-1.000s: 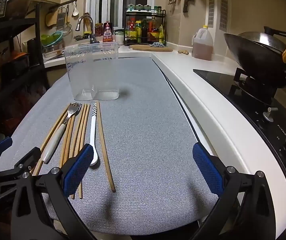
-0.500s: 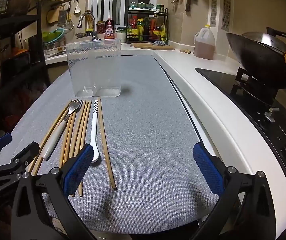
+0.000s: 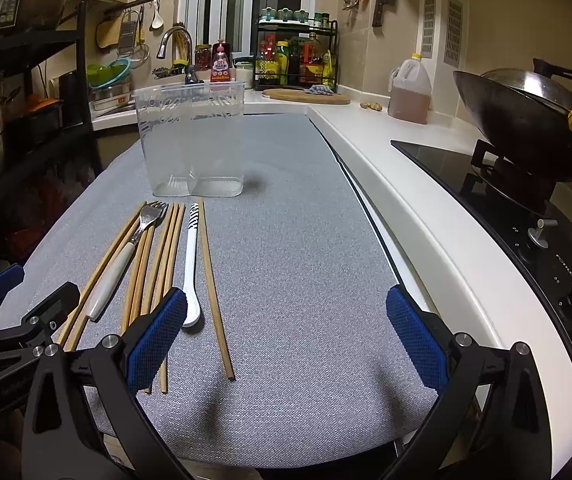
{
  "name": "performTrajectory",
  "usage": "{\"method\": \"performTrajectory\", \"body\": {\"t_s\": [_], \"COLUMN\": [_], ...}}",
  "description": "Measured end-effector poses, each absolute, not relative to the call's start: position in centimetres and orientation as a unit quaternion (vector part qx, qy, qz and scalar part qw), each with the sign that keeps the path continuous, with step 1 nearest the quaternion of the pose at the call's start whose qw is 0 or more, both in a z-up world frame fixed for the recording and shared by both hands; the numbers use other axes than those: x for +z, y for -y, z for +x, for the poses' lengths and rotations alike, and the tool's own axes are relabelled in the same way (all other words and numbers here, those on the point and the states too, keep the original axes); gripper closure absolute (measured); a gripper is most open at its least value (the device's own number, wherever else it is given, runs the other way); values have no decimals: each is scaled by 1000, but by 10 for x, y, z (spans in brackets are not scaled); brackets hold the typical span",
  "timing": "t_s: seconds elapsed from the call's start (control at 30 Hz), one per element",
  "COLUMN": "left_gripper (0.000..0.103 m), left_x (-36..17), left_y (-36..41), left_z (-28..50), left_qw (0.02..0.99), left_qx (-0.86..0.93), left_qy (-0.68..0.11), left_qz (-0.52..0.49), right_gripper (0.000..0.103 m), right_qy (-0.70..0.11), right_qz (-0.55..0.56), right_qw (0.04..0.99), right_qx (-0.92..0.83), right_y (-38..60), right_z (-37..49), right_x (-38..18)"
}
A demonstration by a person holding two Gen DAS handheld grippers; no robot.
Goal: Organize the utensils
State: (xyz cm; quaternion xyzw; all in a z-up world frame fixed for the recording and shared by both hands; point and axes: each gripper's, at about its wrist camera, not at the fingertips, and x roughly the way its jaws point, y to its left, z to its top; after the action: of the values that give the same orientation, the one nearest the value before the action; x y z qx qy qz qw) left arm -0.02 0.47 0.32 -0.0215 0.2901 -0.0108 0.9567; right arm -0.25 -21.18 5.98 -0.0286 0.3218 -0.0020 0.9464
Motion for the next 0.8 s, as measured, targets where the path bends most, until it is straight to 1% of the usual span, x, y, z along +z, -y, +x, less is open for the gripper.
{"method": "performTrajectory", "body": {"t_s": [0.8], "left_gripper": [14], "left_x": [5], "left_y": [-4], "left_z": [-2], "left_qw": [959], "left_qx": [-15], "left_qy": [-282], "left_qz": [-18], "right_gripper": [5], "right_qy": [-312], "right_qz": [-34], "right_qw": [949], "right_qx": [0], "right_y": [211], "right_z": [-5], "right_x": [65]}}
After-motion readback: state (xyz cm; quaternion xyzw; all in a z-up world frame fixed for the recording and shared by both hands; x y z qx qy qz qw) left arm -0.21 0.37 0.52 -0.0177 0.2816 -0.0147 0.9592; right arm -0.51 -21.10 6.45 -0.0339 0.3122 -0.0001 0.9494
